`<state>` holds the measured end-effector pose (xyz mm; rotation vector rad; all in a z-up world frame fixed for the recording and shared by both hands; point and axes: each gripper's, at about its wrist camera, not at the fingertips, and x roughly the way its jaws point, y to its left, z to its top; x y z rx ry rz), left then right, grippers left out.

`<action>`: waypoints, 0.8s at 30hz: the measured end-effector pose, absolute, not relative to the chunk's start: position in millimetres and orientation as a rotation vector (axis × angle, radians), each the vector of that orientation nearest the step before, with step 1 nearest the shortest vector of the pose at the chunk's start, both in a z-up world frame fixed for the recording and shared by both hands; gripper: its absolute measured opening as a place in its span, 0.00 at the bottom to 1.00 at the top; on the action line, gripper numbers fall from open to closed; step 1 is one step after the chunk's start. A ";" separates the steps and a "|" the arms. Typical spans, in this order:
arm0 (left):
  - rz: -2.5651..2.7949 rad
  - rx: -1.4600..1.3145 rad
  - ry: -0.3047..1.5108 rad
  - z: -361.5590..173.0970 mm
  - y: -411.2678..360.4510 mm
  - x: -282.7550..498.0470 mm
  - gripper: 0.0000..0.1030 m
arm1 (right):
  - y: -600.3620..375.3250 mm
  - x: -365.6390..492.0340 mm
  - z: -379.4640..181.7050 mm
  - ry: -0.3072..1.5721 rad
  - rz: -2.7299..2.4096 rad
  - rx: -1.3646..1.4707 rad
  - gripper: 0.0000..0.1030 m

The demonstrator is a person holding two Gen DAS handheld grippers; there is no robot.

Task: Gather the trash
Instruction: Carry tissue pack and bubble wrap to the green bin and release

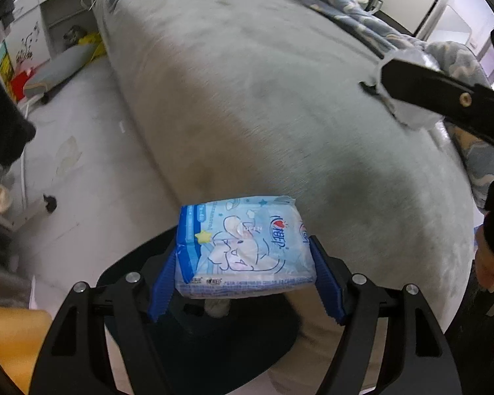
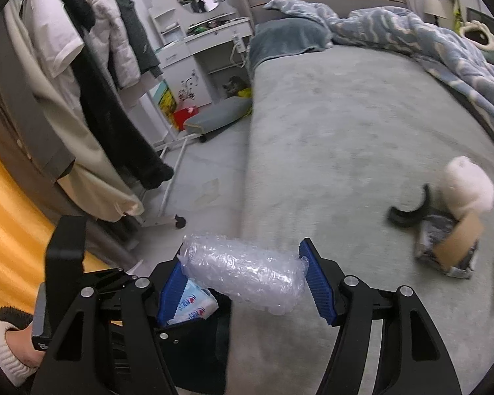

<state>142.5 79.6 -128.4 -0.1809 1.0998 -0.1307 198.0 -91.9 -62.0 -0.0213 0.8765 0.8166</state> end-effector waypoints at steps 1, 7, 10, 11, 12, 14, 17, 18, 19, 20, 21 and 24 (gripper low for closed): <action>-0.127 -0.189 1.111 -130.9 84.9 139.8 0.73 | -87.2 195.8 -62.4 0.878 0.824 -0.029 0.65; -0.107 -0.241 1.164 -142.6 110.6 127.5 0.73 | -57.7 182.6 -66.3 0.895 0.883 -0.072 0.65; -0.099 -0.272 1.198 -149.4 123.9 118.7 0.73 | -43.8 176.1 -69.7 0.907 0.909 -0.097 0.65; -0.098 -0.278 1.210 -151.6 126.1 116.2 0.73 | -40.4 174.3 -70.9 0.911 0.917 -0.102 0.65; -0.099 -0.285 1.222 -153.7 128.6 114.1 0.73 | -36.1 172.0 -72.5 0.916 0.925 -0.107 0.65; -0.102 -0.304 1.253 -159.5 136.0 109.5 0.73 | -27.8 168.9 -75.9 0.927 0.940 -0.118 0.65; -0.104 -0.319 1.295 -167.6 142.7 104.0 0.74 | -19.4 167.7 -79.9 0.940 0.949 -0.130 0.65; -0.103 -0.324 1.307 -170.2 145.7 101.1 0.74 | -15.7 167.1 -82.3 0.947 0.953 -0.134 0.65; -0.102 -0.329 1.313 -171.6 147.9 99.2 0.76 | -12.3 166.9 -83.7 0.952 0.954 -0.137 0.65; -0.102 -0.337 1.321 -173.8 150.9 95.7 0.77 | -9.2 166.4 -86.1 0.959 0.956 -0.141 0.65; -0.100 -0.342 1.325 -175.3 154.1 93.0 0.78 | -7.0 166.9 -87.8 0.964 0.957 -0.143 0.65; -0.085 -0.357 1.315 -176.6 167.8 87.2 0.84 | 1.2 165.5 -96.0 0.984 0.961 -0.163 0.65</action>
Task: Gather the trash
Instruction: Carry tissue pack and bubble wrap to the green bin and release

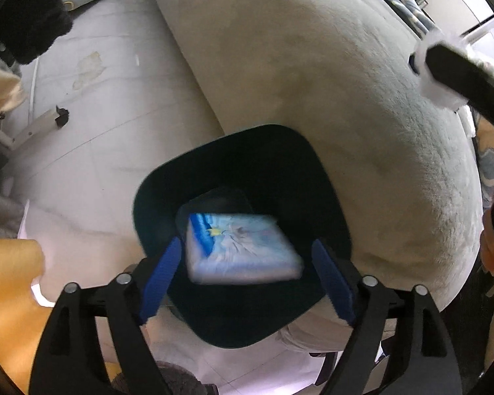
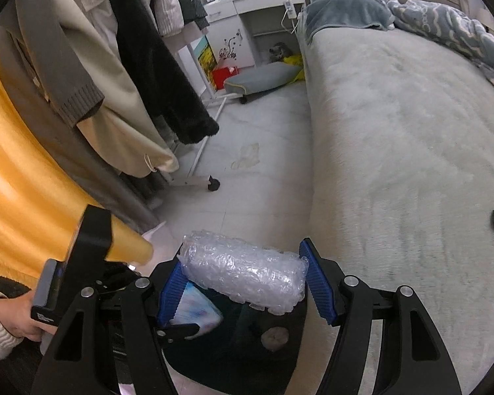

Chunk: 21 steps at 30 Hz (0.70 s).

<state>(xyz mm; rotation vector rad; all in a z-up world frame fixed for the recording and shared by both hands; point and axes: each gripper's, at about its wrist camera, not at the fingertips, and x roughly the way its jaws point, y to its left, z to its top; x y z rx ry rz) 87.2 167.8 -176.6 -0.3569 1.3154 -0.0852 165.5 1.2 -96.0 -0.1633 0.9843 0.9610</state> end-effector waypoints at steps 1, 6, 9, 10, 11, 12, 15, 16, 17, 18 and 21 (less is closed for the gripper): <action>-0.079 -0.365 1.310 -175.7 171.6 85.2 0.86 | 3.2 164.7 -98.5 0.989 0.961 -0.169 0.65; -0.034 -0.401 1.248 -161.9 188.8 79.3 0.86 | 17.2 159.3 -113.3 1.020 0.963 -0.217 0.65; -0.026 -0.421 1.184 -149.1 199.4 75.4 0.84 | 24.6 156.3 -123.2 1.038 0.965 -0.251 0.65; -0.022 -0.423 1.156 -143.0 202.8 73.0 0.83 | 26.5 155.5 -126.6 1.044 0.965 -0.262 0.65; -0.014 -0.422 1.131 -137.8 205.2 71.3 0.81 | 28.0 155.6 -129.7 1.050 0.965 -0.271 0.65; -0.007 -0.423 1.112 -133.9 206.9 70.5 0.80 | 29.9 154.5 -134.3 1.065 0.967 -0.282 0.65; 0.009 -0.430 1.052 -124.6 217.1 67.1 0.74 | 35.2 151.7 -143.1 1.092 0.978 -0.306 0.65; 0.012 -0.434 1.034 -122.2 219.7 66.3 0.72 | 36.7 150.8 -145.3 1.097 0.983 -0.312 0.65; 0.014 -0.442 1.014 -118.4 222.2 64.9 0.71 | 39.7 148.6 -148.7 1.105 0.990 -0.324 0.65; 0.017 -0.449 0.994 -114.3 224.4 63.7 0.70 | 42.6 146.7 -151.8 1.112 0.995 -0.336 0.65; 0.021 -0.435 0.941 -101.7 227.1 62.4 0.69 | 50.2 141.5 -163.8 1.135 1.002 -0.373 0.65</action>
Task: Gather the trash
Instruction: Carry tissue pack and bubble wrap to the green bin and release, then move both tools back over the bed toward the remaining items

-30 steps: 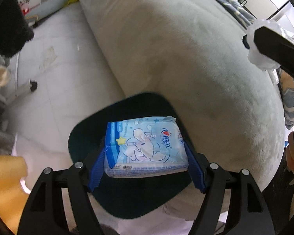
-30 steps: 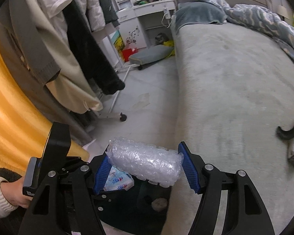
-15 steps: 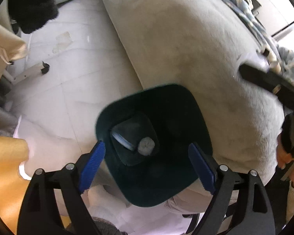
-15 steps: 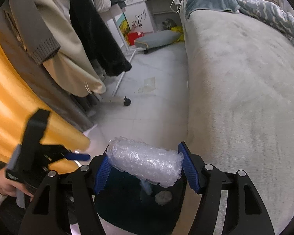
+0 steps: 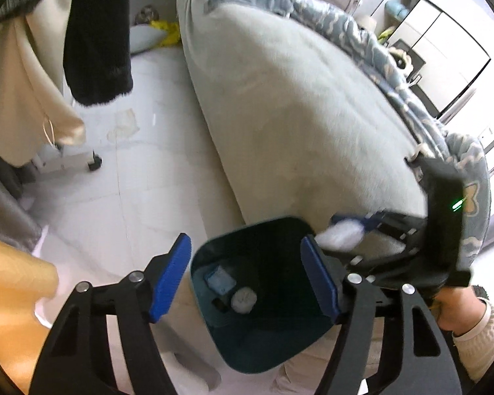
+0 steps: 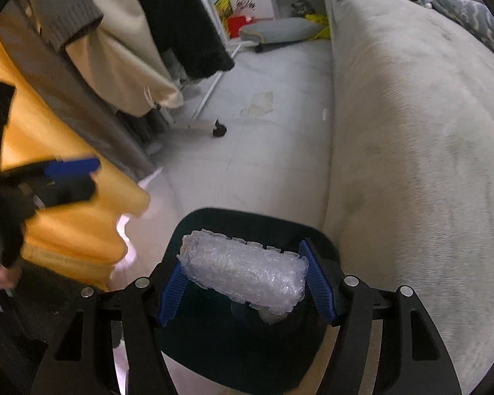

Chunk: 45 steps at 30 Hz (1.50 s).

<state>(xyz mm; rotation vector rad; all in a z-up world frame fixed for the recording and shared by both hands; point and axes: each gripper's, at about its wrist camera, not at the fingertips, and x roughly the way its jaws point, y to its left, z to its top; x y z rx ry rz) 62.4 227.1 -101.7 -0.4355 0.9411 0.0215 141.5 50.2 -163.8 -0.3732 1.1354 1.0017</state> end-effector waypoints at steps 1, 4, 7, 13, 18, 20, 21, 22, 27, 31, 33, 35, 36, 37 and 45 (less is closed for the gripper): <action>0.026 -0.420 0.923 -97.8 226.4 61.3 0.67 | 52.9 139.5 -168.5 1.145 1.003 -0.390 0.65; 0.033 -0.384 0.856 -85.6 222.5 59.0 0.66 | 57.9 134.9 -180.3 1.170 1.000 -0.428 0.65; 0.050 -0.355 0.791 -75.8 222.7 54.9 0.66 | 61.8 129.6 -192.3 1.199 0.995 -0.462 0.66; 0.071 -0.306 0.738 -61.9 221.8 54.4 0.66 | 67.6 115.4 -216.1 1.253 0.975 -0.559 0.66; -0.005 -0.349 0.709 -48.9 218.4 56.2 0.65 | 68.4 108.7 -228.7 1.282 0.972 -0.625 0.66; -0.039 -0.349 0.689 -41.1 216.6 57.4 0.65 | 67.5 106.1 -230.8 1.296 0.974 -0.637 0.67; -0.044 -0.341 0.678 -38.0 214.4 56.9 0.65 | 66.9 104.8 -231.2 1.302 0.974 -0.643 0.68; -0.048 -0.325 0.661 -33.6 212.5 57.4 0.65 | 65.8 105.2 -230.6 1.304 0.973 -0.644 0.69; -0.068 -0.321 0.620 -20.0 206.9 62.7 0.70 | 63.8 103.9 -223.7 1.288 0.983 -0.646 0.80; -0.079 -0.302 0.589 -9.5 198.8 68.2 0.77 | 58.1 106.2 -208.5 1.247 1.001 -0.626 0.80; -0.065 -0.281 0.566 -4.1 194.3 71.0 0.81 | 53.1 110.0 -196.8 1.217 1.008 -0.595 0.80; -0.067 -0.288 0.550 -1.2 191.6 75.5 0.84 | 45.4 115.4 -183.0 1.179 1.015 -0.557 0.80; -0.059 -0.288 0.546 -0.7 190.4 78.3 0.85 | 40.8 118.2 -175.0 1.151 1.015 -0.539 0.80; -0.052 -0.287 0.544 -0.7 189.5 80.8 0.85 | 35.7 121.2 -167.5 1.126 1.012 -0.525 0.80; -0.034 -0.320 0.513 1.9 177.7 103.8 0.91 | -2.4 144.3 -126.5 0.992 0.948 -0.435 0.80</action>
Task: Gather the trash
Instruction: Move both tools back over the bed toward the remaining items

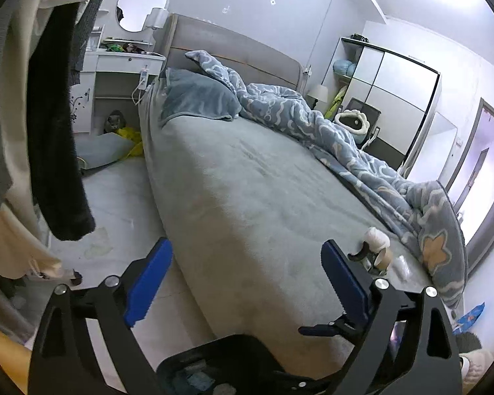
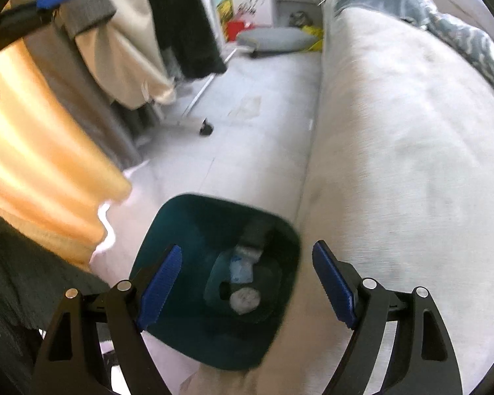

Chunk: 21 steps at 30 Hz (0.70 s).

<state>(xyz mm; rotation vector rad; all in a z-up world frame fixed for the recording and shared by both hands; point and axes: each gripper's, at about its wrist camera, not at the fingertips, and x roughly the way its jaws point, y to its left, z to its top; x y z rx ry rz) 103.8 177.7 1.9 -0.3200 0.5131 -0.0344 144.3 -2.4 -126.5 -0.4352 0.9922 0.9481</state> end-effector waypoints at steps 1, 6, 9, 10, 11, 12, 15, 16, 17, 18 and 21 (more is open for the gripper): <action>-0.035 -0.323 0.511 2.2 175.9 106.4 0.91 | -7.1 147.3 -122.5 0.977 0.940 -0.430 0.80; -0.031 -0.310 0.482 6.2 157.7 120.6 0.92 | -35.6 163.1 -106.9 0.924 0.889 -0.390 0.80; -0.046 -0.315 0.459 7.6 147.0 126.6 0.92 | -54.3 172.9 -98.2 0.891 0.848 -0.381 0.80; -0.049 -0.316 0.458 7.9 143.8 128.8 0.92 | -59.8 176.8 -95.9 0.883 0.835 -0.376 0.80; -0.054 -0.315 0.456 8.3 139.9 131.4 0.92 | -63.3 177.1 -95.1 0.875 0.822 -0.372 0.80; -0.060 -0.306 0.453 8.2 135.6 133.4 0.92 | -69.5 180.1 -92.2 0.861 0.807 -0.368 0.80; -0.049 -0.255 0.464 4.4 120.3 142.1 0.92 | -88.9 186.8 -84.9 0.822 0.763 -0.364 0.80; -0.053 -0.245 0.465 2.9 115.5 145.1 0.92 | -94.4 188.8 -83.3 0.815 0.753 -0.358 0.80; -0.060 -0.244 0.468 2.4 112.9 147.8 0.92 | -99.5 190.5 -81.6 0.811 0.746 -0.350 0.80; -0.071 -0.242 0.476 1.6 108.3 151.2 0.92 | -107.2 193.6 -79.8 0.807 0.734 -0.338 0.80; -0.102 -0.223 0.473 1.1 95.9 154.6 0.92 | -125.7 201.1 -76.0 0.793 0.706 -0.317 0.80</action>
